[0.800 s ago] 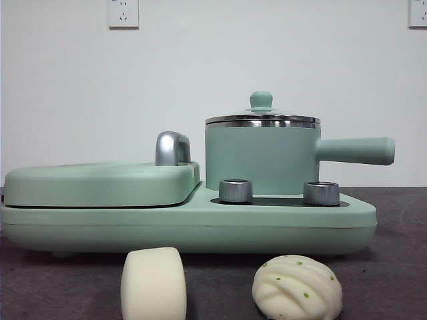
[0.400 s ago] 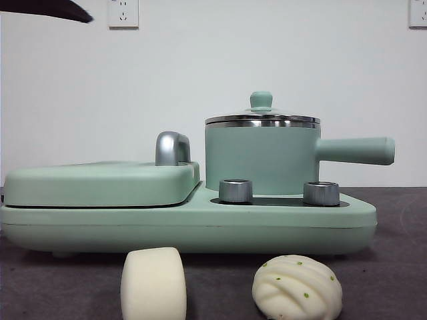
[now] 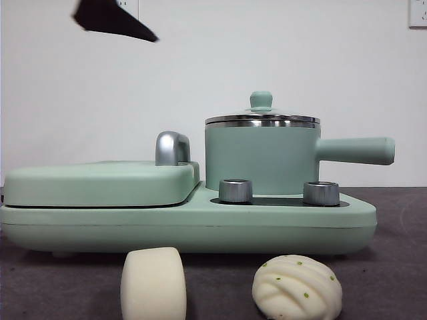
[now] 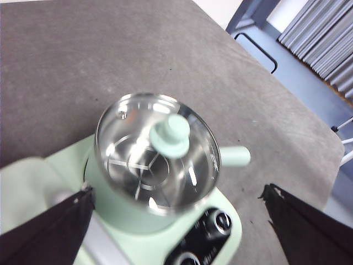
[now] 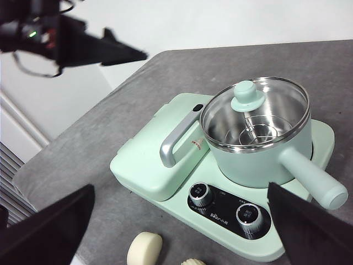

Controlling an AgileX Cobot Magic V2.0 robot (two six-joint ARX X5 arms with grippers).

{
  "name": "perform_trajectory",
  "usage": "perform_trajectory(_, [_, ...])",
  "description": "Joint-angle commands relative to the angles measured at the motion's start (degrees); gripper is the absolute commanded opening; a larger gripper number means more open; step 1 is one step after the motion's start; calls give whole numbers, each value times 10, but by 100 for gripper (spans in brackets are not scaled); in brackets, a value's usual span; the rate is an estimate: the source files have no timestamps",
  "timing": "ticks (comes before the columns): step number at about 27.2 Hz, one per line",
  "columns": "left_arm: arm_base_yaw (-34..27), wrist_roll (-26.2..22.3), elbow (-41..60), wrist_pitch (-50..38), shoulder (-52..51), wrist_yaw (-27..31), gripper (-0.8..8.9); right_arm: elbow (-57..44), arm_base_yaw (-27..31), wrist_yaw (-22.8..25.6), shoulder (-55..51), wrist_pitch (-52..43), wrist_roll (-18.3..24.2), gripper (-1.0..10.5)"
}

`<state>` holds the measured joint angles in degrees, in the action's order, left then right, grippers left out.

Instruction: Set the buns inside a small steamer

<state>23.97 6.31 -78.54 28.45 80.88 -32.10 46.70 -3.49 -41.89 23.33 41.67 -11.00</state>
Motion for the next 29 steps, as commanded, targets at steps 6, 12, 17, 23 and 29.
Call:
perform_trajectory(6, [45, -21, -148, 33, 146, 35, 498, 10, -2, -1, 2, -5, -7, 501])
perform_trajectory(12, [83, -28, -209, 52, 210, 94, 498, 10, -2, -1, 2, -5, -6, 501])
perform_trajectory(17, [120, -48, -222, 48, 236, 160, 495, 10, -2, -1, 2, -5, -7, 501])
perform_trajectory(23, [164, -60, -222, 27, 271, 202, 492, 10, -2, -1, 2, -5, -6, 501])
perform_trajectory(29, [177, -76, -222, 6, 279, 229, 430, 10, -2, -1, 2, -5, -5, 501])
